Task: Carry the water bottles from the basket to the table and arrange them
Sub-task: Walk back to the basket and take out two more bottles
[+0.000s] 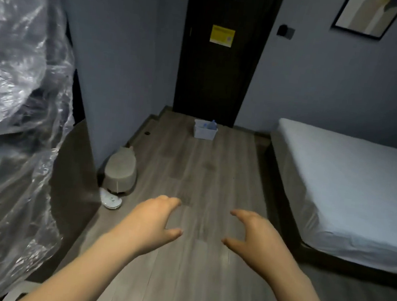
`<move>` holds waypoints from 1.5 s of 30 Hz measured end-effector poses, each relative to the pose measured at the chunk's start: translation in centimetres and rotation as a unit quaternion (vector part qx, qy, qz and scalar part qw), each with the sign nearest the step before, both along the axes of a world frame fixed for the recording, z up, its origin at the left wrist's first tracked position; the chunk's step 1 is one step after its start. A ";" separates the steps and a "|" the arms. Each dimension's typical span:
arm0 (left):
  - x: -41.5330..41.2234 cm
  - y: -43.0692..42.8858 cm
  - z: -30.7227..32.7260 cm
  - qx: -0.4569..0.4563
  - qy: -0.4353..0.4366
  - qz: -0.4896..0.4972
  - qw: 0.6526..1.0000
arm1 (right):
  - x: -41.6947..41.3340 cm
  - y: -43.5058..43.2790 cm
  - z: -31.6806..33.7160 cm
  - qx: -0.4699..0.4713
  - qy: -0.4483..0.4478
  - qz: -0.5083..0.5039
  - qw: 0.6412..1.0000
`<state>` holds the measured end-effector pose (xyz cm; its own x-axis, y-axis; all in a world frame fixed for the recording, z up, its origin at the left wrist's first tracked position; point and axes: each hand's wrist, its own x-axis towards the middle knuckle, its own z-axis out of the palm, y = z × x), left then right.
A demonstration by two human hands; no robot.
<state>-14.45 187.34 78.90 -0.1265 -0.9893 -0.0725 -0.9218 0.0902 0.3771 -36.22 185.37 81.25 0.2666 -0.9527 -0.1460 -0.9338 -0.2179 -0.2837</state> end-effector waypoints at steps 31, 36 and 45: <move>-1.1 -45.0 1.9 -0.057 0.049 -0.006 0.997 | -1.9 -44.4 1.3 -0.057 -0.082 -0.036 0.994; 0.8 -53.7 1.6 -0.061 0.063 -0.014 0.996 | 0.3 -52.6 0.7 -0.075 -0.089 -0.053 0.992; 5.7 -69.4 1.8 -0.052 0.086 -0.039 0.994 | 5.8 -67.2 0.6 -0.049 -0.076 -0.109 0.990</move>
